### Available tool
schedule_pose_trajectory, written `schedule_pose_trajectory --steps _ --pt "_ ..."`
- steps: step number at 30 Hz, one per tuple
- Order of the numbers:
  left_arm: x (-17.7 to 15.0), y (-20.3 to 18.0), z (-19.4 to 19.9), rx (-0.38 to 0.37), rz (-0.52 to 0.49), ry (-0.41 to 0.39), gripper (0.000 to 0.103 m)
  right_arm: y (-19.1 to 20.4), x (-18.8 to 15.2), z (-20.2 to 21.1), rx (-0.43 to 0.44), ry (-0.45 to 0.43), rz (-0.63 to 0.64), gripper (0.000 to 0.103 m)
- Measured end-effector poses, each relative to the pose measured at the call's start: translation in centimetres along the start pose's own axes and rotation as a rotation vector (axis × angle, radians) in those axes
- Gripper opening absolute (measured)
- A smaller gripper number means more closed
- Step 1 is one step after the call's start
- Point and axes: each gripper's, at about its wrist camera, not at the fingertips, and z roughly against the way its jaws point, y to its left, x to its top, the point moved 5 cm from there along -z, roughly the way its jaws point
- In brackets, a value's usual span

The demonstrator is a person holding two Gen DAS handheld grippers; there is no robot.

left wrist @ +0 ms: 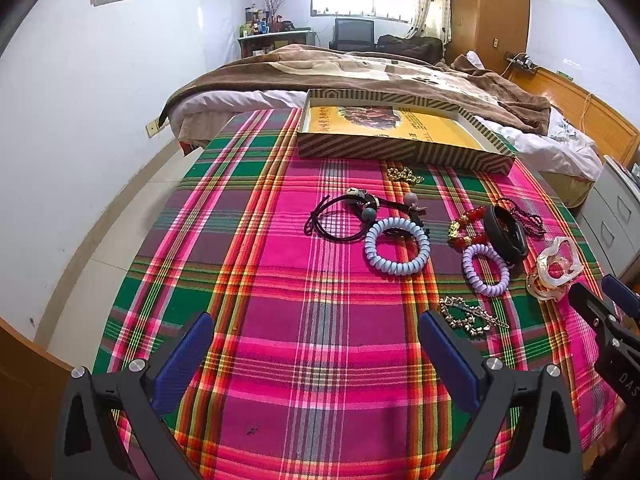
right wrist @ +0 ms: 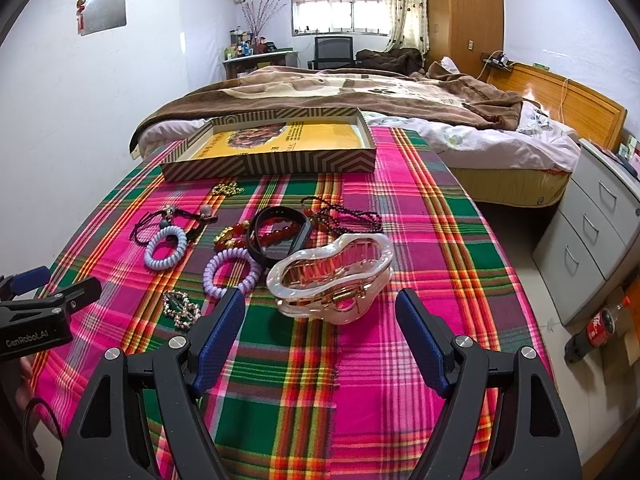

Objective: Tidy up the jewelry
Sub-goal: 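Move the right gripper onto the clear claw hair clip and close it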

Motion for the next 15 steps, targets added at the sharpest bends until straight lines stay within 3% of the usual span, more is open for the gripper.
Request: schedule_pose_trajectory --steps 7,11,15 --pt "0.5 1.4 -0.5 -0.082 -0.011 -0.026 0.103 -3.9 0.0 -0.4 -0.044 0.019 -0.077 0.078" --pt "0.7 2.9 -1.2 -0.087 0.01 -0.012 0.103 -5.6 0.1 -0.9 -0.044 0.033 -0.133 0.078" --pt "1.2 4.2 -1.8 -0.099 0.042 -0.004 0.103 -5.8 0.7 -1.9 0.012 0.056 -0.17 0.078"
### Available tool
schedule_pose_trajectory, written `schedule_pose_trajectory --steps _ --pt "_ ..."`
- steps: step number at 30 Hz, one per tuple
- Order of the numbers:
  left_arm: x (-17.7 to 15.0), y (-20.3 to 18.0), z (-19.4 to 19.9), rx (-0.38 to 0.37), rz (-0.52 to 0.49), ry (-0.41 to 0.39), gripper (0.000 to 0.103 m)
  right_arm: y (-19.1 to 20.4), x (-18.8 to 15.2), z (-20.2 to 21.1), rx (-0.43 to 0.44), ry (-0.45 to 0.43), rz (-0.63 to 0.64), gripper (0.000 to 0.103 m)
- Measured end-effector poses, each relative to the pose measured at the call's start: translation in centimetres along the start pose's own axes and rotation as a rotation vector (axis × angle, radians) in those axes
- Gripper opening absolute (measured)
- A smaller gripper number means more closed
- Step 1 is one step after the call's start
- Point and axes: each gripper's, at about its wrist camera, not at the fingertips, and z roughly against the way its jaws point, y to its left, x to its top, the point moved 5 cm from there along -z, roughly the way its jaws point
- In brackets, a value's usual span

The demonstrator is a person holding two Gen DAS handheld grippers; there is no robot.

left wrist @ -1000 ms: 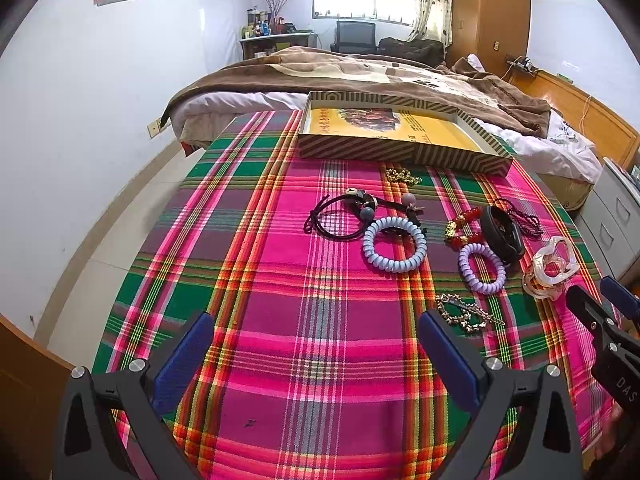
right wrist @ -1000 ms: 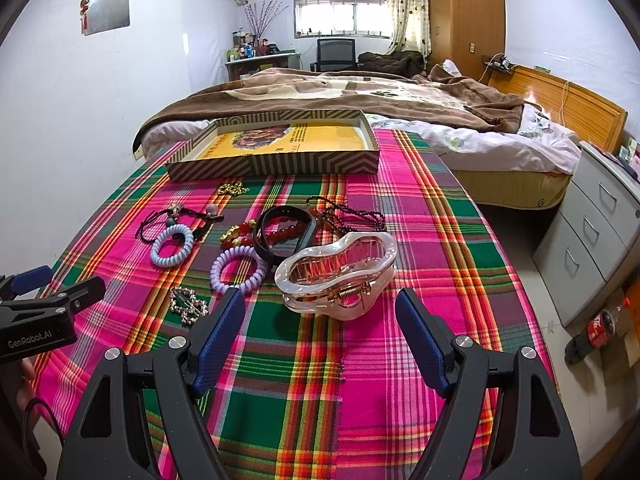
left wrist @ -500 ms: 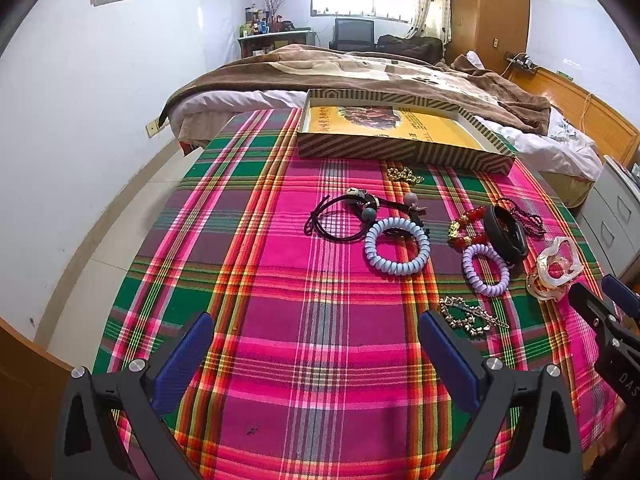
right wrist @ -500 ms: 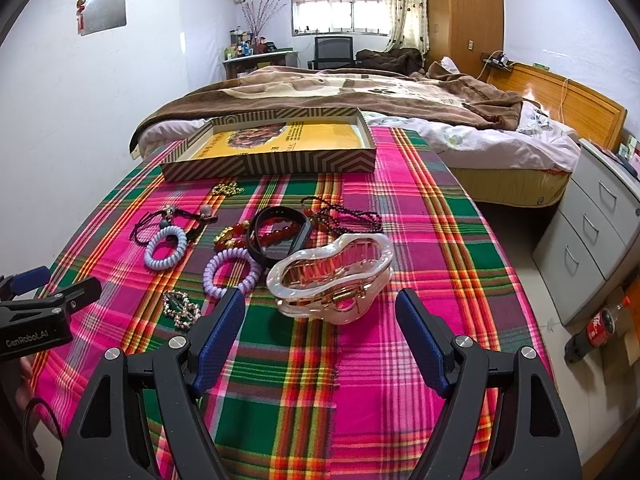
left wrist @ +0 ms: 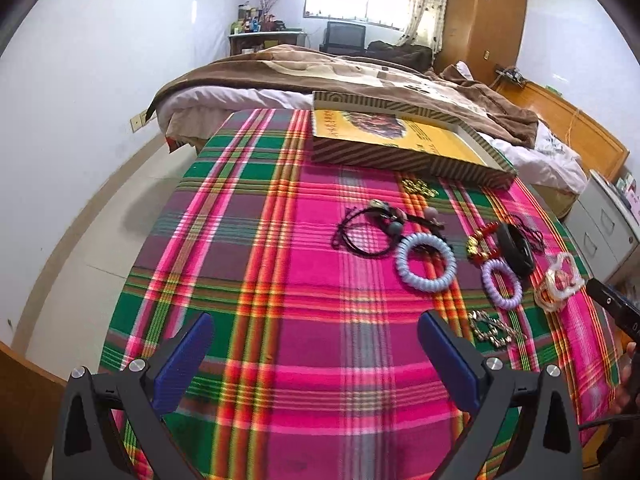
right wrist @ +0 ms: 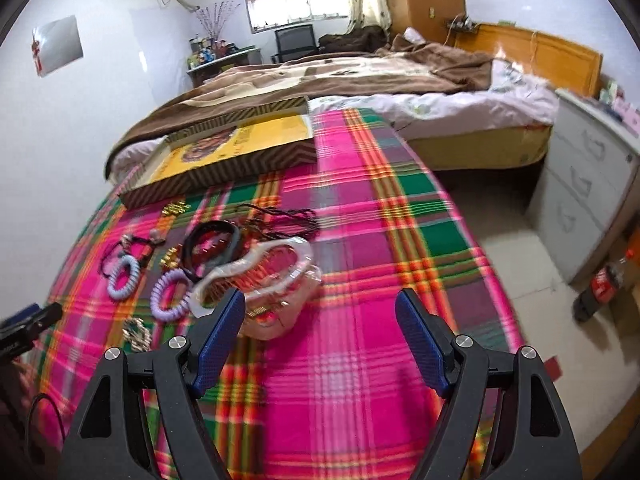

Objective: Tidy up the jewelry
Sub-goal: 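Move the right gripper onto the clear claw hair clip and close it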

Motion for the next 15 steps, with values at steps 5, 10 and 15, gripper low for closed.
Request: schedule_pose_trajectory --steps 5,10,15 --pt "0.7 1.0 -0.4 -0.043 0.064 0.012 0.103 0.9 0.3 -1.9 0.066 0.06 -0.036 0.078" --pt "0.6 1.2 -0.9 -0.052 0.062 0.025 0.103 1.7 0.0 -3.6 0.081 0.11 -0.052 0.077" --pt "0.5 1.1 -1.3 -0.06 0.07 0.035 0.103 1.8 0.2 -4.1 0.102 0.109 -0.086 0.061"
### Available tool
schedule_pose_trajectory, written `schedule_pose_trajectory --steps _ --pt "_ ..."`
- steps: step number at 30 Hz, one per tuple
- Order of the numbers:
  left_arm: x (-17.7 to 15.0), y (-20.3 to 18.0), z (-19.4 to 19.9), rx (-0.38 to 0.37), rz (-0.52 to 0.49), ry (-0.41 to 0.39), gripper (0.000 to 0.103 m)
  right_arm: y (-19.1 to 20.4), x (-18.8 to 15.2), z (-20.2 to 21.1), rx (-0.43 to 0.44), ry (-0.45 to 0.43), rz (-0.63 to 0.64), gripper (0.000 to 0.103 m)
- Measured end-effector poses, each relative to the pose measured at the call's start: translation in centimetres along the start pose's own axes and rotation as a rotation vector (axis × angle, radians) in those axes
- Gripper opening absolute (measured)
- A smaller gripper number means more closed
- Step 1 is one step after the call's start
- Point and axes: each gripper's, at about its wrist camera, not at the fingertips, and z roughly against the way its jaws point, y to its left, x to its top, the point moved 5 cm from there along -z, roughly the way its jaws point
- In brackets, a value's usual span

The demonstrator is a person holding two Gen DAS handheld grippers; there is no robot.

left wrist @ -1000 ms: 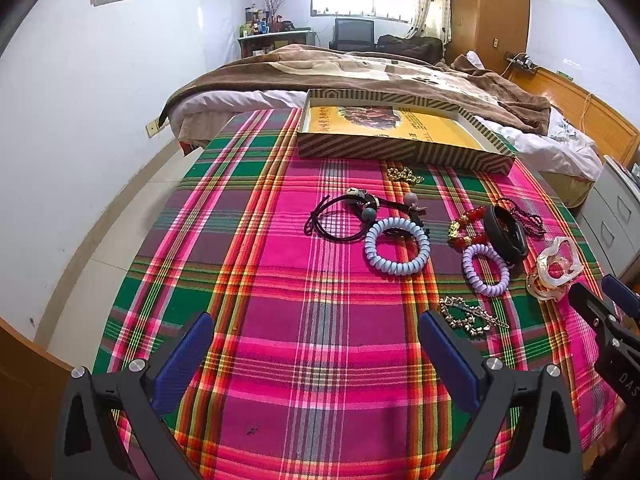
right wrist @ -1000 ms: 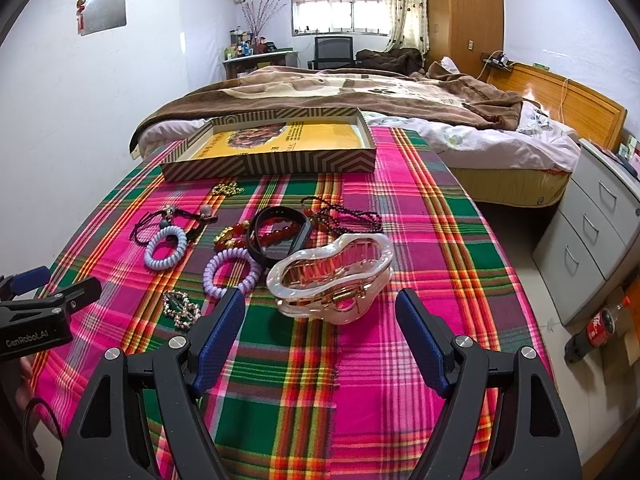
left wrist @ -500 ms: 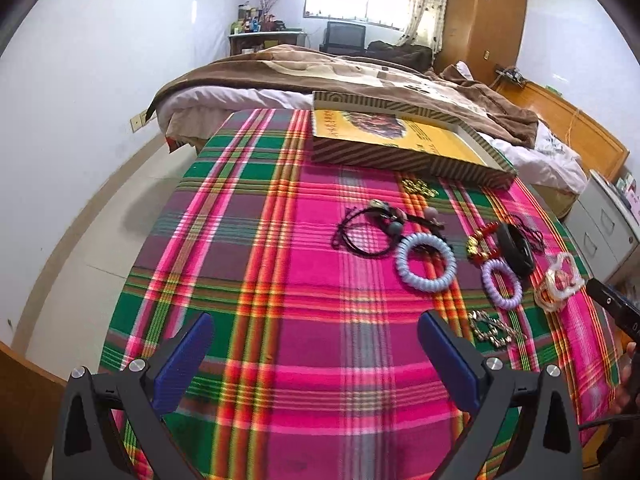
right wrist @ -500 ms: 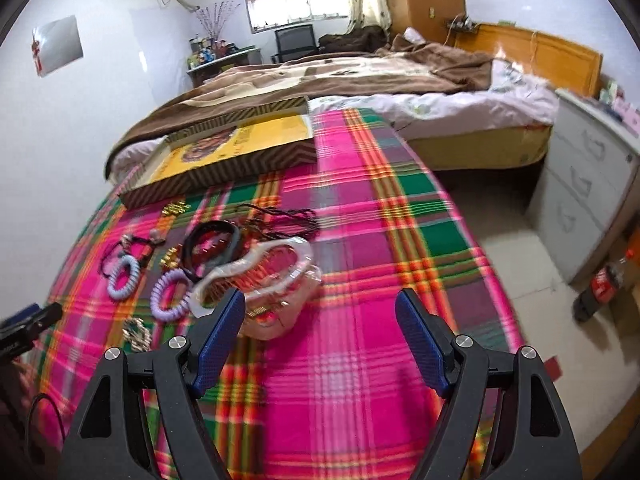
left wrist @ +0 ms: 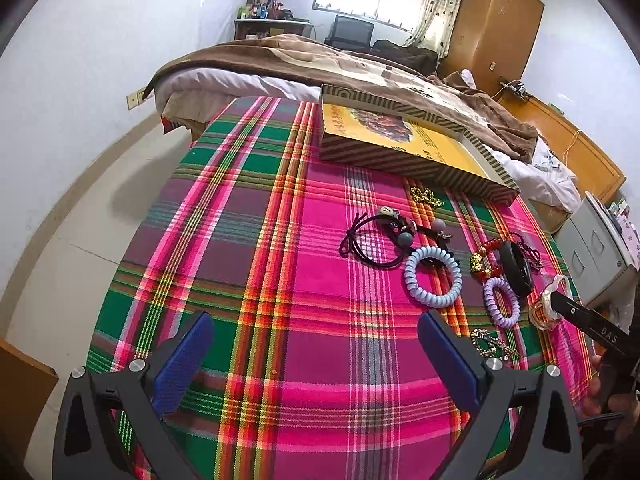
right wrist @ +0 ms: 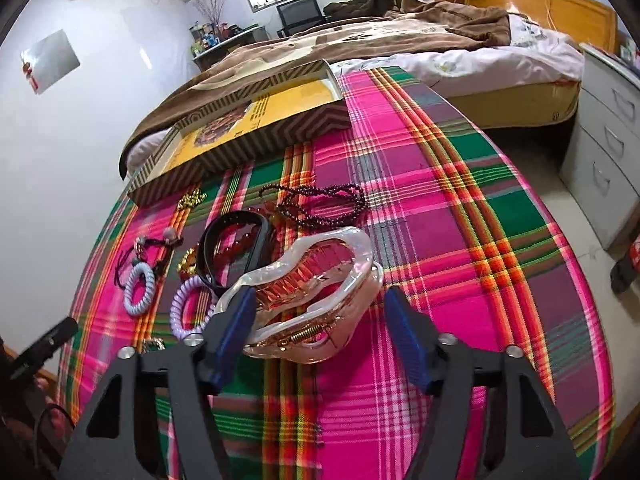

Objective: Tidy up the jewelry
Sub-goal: 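Move the right gripper onto the clear claw hair clip and close it, then close the left gripper on the black beaded hair tie while the right holds the clip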

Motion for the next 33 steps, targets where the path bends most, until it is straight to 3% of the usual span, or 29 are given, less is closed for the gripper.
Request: schedule_pose_trajectory --steps 6,9,10,22,29,33 --pt "0.1 -0.1 -0.4 -0.007 0.009 0.008 0.103 -0.1 0.1 0.2 0.021 -0.015 -0.013 0.045" --pt "0.1 -0.2 -0.6 -0.005 0.007 0.011 0.103 -0.1 0.3 0.4 0.018 -0.025 -0.013 0.03" --pt "0.2 -0.2 -0.6 -0.005 0.006 0.013 0.103 -0.2 0.5 0.5 0.036 -0.03 -0.021 0.014" --pt "2.6 -1.4 -2.3 0.012 -0.062 0.023 0.103 -1.2 1.7 1.8 0.0 -0.076 0.026 0.012" --pt "5.1 -0.3 -4.3 0.042 -0.044 0.033 0.102 -1.3 2.4 2.4 -0.008 -0.092 0.042 0.012" --pt "5.5 -1.3 -5.6 0.039 -0.09 0.058 0.097 -0.9 2.3 2.1 -0.005 -0.083 0.057 0.012"
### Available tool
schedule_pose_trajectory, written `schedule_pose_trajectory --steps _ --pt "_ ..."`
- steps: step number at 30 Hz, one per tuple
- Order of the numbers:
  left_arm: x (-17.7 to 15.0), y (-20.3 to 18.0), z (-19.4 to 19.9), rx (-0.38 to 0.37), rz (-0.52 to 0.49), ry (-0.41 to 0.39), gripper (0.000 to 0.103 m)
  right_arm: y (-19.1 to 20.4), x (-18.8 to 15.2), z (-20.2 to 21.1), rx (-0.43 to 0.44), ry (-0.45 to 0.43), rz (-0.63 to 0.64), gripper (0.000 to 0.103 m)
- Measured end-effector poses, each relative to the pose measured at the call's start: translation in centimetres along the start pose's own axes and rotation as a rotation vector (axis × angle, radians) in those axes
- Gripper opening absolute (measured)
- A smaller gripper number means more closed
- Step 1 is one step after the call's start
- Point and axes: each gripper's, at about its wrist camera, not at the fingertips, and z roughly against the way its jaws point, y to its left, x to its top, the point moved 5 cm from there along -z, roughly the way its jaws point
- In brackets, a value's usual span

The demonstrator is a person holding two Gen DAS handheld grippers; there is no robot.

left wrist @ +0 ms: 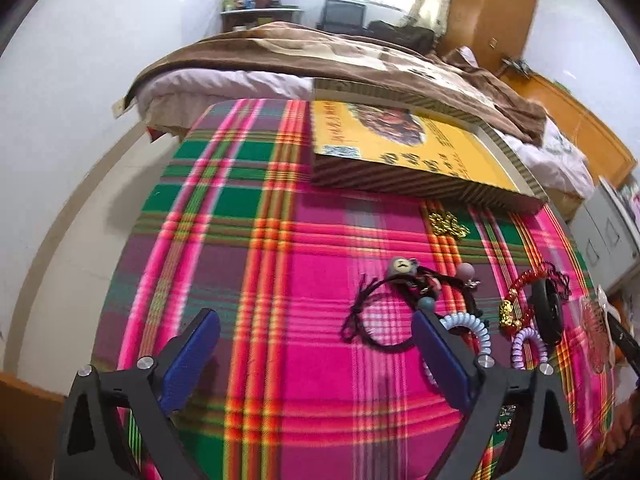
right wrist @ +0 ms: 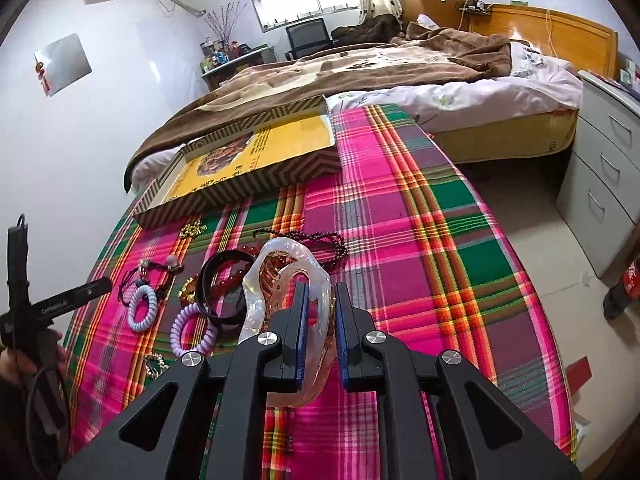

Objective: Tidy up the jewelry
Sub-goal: 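Close the left gripper on the black beaded hair tie while the right holds the clip, then carry both items to the yellow tray while the left gripper releases the hair tie inside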

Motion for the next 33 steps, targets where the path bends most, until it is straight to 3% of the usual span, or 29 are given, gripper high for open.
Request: schedule_pose_trajectory --steps 8,13,15,20,22,25,33 --pt "0.2 -1.2 -2.6 0.027 -0.066 0.062 0.078 -0.1 0.5 -0.1 -0.006 -0.005 0.005 0.012" --pt "0.1 -1.7 -3.0 0.058 -0.099 0.05 0.073 0.1 0.6 -0.4 -0.003 -0.004 0.013 0.012" --pt "0.2 -1.9 -3.0 0.052 -0.11 0.047 0.065 0.2 0.5 -0.5 0.001 -0.001 0.013 0.012" --pt "0.3 -3.1 -2.7 0.039 -0.167 0.037 0.017 0.2 0.3 -1.0 0.003 0.008 0.013 0.012" --pt "0.3 -3.3 -2.6 0.04 -0.179 0.037 0.011 0.1 0.3 -1.0 0.002 0.01 0.011 0.012" --pt "0.2 -3.4 -2.5 0.029 -0.176 0.038 0.006 0.0 0.4 -0.9 -0.001 0.01 0.011 0.012" --pt "0.8 -3.8 -0.1 -0.036 -0.137 -0.019 0.006 0.1 0.8 -0.5 -0.001 -0.006 0.014 0.012"
